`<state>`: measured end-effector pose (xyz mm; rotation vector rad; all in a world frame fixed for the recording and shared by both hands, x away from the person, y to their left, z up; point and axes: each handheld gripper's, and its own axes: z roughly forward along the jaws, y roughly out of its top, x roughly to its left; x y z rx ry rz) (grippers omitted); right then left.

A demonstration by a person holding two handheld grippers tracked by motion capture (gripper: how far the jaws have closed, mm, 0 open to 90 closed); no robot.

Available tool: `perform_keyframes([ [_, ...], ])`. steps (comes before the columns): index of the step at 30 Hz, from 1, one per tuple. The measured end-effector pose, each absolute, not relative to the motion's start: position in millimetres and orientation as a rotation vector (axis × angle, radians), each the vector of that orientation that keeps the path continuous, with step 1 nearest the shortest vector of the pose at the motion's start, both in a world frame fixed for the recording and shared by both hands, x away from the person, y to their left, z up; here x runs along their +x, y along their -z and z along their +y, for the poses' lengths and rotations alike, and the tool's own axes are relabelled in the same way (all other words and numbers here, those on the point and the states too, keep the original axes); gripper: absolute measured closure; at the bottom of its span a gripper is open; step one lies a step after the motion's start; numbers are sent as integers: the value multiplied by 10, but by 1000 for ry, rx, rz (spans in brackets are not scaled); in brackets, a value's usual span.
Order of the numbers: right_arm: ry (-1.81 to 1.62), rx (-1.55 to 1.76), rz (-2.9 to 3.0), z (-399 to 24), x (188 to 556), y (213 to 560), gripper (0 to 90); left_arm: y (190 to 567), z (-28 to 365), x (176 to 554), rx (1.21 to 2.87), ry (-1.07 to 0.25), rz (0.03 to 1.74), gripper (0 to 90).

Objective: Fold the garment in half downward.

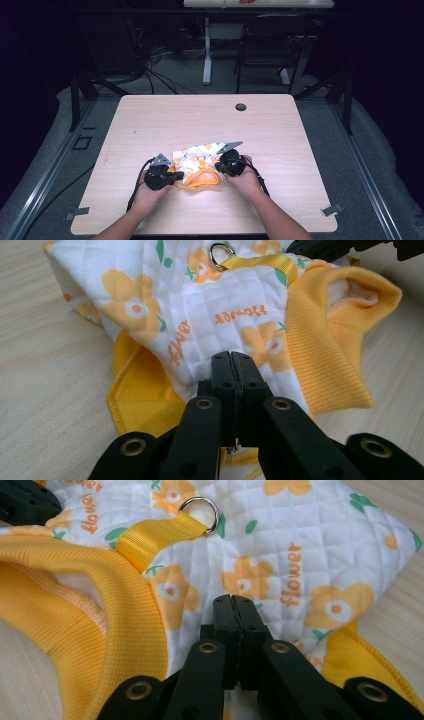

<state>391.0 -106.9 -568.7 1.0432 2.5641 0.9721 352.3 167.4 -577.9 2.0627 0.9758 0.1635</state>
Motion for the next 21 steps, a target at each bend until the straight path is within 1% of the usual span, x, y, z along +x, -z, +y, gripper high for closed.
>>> perform_keyframes([
  [9, -1014, 1011, 2542, -1096, 3801, 5530, 900, 5689, 1688, 3453, 2061, -158, 947, 849],
  [13, -1047, 983, 2526, -1120, 3707, 5424, 899, 5613, 1723, 3400, 2065, -173, 920, 848],
  [16, -1058, 962, 2522, -1147, 3617, 5341, 899, 5559, 1757, 3361, 2066, -178, 902, 866],
  [21, -1071, 932, 2520, -1205, 3458, 5237, 890, 5479, 1854, 3306, 2052, -203, 903, 864],
])
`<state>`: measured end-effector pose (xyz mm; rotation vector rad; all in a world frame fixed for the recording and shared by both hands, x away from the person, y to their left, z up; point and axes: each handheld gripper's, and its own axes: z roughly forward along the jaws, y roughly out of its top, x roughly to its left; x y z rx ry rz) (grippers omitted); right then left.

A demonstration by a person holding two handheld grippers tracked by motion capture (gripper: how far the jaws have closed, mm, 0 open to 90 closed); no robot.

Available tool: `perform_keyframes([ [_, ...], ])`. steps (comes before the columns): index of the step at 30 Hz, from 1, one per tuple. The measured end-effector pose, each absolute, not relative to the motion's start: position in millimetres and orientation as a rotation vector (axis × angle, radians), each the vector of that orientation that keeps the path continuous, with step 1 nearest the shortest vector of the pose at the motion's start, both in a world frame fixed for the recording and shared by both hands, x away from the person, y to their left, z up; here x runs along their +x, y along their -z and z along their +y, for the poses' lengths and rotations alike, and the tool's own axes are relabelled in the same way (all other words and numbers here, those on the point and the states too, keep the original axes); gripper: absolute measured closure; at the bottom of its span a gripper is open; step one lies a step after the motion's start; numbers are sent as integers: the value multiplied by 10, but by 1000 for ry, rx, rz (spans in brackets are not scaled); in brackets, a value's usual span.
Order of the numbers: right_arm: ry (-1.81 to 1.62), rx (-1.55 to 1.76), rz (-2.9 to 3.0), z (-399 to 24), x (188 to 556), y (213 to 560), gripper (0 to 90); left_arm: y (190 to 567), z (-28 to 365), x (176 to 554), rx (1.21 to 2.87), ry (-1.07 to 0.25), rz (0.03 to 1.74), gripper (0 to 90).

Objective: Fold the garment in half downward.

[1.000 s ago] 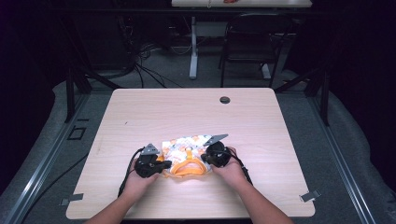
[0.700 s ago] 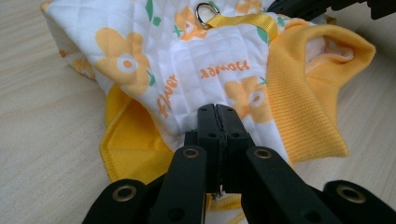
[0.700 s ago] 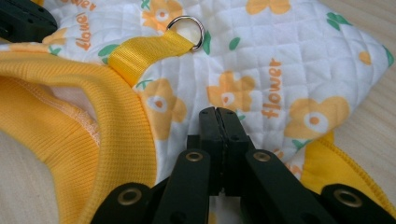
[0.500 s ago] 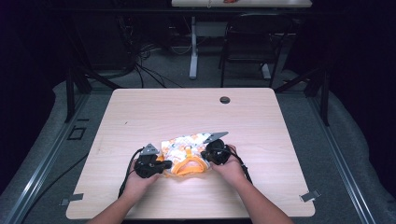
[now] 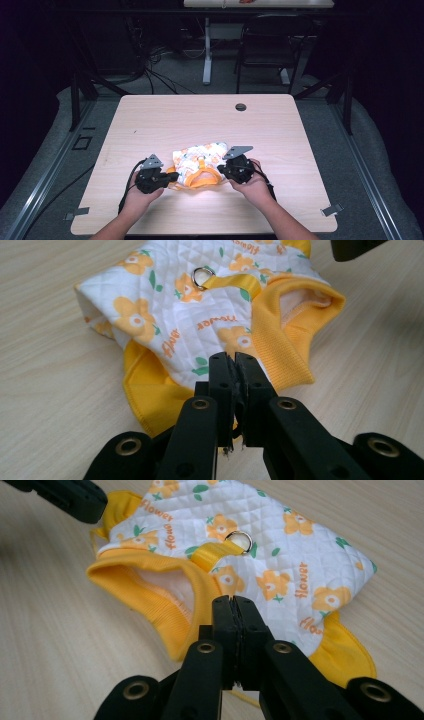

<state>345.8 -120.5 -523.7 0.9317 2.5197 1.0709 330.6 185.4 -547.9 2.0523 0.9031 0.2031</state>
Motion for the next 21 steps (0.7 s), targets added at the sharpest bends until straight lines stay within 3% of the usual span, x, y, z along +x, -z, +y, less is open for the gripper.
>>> perform_keyframes([
  [14, -1082, 931, 2500, -1459, 3036, 5326, 844, 5487, 2122, 3090, 2002, -224, 951, 819],
  [21, -1143, 955, 2472, -1556, 2903, 5449, 781, 5554, 2150, 2997, 2007, -283, 939, 692],
])
